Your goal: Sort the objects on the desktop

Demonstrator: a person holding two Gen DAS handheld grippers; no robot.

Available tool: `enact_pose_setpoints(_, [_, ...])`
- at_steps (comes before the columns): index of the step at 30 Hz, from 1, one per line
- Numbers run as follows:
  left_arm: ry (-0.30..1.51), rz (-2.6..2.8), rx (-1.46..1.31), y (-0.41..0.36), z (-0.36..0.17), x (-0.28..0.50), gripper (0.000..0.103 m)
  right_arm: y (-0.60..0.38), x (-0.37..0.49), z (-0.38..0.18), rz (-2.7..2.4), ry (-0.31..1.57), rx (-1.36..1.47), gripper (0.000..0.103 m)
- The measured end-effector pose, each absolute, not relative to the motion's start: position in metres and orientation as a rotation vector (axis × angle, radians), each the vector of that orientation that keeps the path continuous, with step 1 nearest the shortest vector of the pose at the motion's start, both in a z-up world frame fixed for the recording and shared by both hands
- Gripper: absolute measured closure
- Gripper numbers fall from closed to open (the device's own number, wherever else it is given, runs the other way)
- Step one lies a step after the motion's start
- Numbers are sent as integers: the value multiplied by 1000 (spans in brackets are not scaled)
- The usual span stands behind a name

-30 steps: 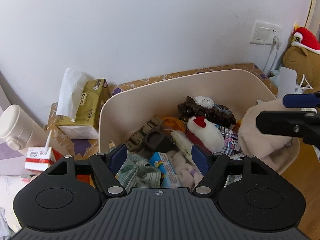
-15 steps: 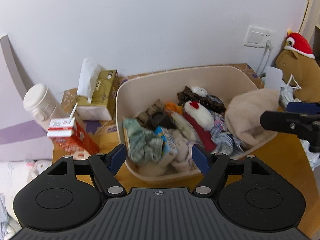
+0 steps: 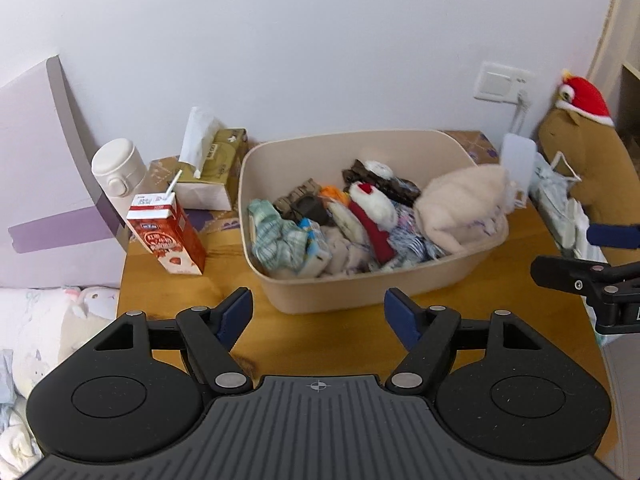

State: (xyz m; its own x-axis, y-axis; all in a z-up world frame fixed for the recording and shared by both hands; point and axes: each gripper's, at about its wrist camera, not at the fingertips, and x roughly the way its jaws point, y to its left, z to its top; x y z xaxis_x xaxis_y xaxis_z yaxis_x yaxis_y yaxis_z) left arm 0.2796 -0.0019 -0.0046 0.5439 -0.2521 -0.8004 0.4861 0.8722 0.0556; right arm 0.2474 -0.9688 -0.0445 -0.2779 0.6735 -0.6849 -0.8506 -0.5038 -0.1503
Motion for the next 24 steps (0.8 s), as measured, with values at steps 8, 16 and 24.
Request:
enact_pose_setpoints(8, [847,-443,310,2,17,226,24,-1016,262,-21,1934,263,-885,0])
enact_pose_setpoints(16, [843,-454,304,22,38,180,23,-1058,279,-4,1955,246,-877,0])
enact_pose_setpoints(24, [840,-474,319,47,60,147,21,-1088,295,3,1975,266,-884,0])
